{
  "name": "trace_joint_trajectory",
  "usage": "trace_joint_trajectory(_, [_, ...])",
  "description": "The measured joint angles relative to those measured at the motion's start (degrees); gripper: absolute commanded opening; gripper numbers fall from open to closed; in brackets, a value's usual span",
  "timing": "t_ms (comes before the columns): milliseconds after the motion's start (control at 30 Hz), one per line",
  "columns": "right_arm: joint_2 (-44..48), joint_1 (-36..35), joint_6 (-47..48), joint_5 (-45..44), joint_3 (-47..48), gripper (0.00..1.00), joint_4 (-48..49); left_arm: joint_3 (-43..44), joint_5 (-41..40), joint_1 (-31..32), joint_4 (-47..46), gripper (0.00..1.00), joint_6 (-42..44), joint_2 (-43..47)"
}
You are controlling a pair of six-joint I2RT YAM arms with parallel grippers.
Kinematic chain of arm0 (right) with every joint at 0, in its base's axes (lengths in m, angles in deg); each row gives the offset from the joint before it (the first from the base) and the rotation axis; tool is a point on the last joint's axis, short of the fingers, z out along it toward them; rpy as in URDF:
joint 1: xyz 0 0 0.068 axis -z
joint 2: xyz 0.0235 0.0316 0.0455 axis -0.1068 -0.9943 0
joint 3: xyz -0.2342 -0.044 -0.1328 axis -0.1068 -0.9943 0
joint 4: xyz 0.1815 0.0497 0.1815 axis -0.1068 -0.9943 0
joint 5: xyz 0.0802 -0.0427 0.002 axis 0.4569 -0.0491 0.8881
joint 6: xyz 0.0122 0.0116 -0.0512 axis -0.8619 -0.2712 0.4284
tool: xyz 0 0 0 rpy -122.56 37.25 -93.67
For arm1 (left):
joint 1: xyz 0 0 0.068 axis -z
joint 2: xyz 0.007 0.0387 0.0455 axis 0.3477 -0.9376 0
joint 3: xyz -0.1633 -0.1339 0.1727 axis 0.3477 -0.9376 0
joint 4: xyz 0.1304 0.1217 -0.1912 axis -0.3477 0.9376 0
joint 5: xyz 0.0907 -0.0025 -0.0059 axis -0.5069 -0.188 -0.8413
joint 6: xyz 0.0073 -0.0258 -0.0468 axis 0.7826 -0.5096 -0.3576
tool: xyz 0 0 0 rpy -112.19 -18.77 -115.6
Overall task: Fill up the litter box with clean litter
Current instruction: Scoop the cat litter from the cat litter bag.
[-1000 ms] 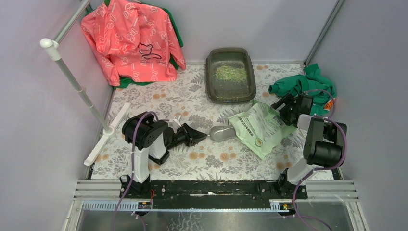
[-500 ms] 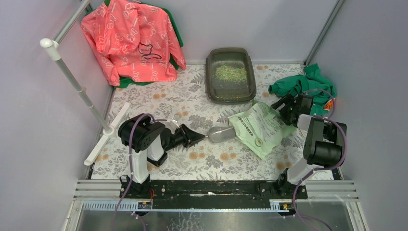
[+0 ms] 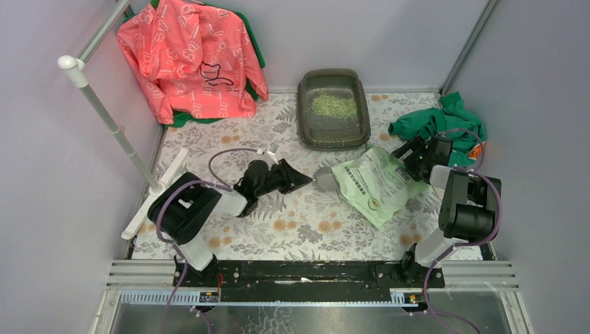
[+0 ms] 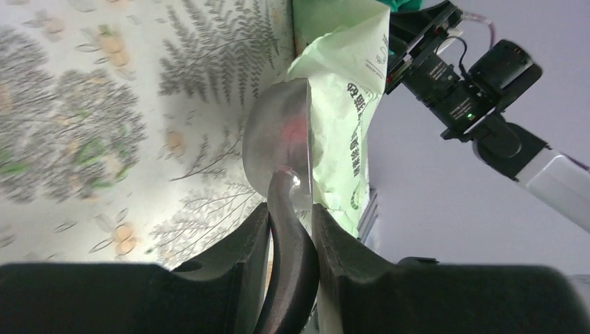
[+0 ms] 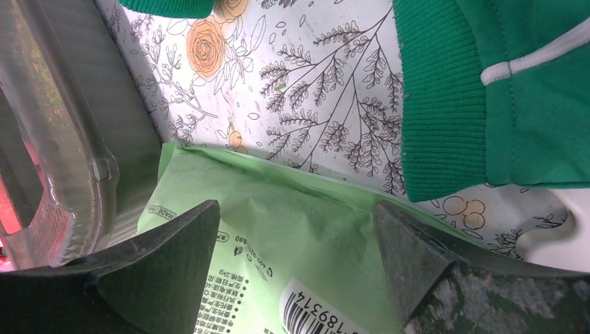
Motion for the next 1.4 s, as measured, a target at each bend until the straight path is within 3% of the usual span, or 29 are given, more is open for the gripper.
trace_joint_trajectory(133, [-0.04,-0.09,0.02,0.00,0.00,0.89,0.09,9.33,-4.28,5.03,14.73,0.00,4.57,1.36])
trace_joint_trajectory(300, [-0.11,-0.15,0.02,0.02,0.00,0.89,0.22,22.64,-7.80,10.32,28.48,0.00,8.20,-4.22])
trace_joint_trajectory(600, [-0.46,-0.17,0.02,0.20,0.22,0.89,0.39,38.71,-5.77,13.29,38.71,0.00,11.41,-12.83])
trace_joint_trajectory(700, [-0.59,-0.20,0.02,0.24,0.35,0.89,0.37,39.69,-3.74,13.29,35.60,0.00,10.80,-15.58])
trace_joint_trajectory(967, [-0.96,-0.20,0.04,0.59,0.72,0.89,0.37,39.45,1.75,12.92,16.72,0.00,5.66,-25.27])
trace_joint_trajectory(1400, [-1.07,-0.20,0.04,0.66,0.81,0.89,0.44,37.20,2.82,12.92,-3.82,0.00,-2.54,-33.79])
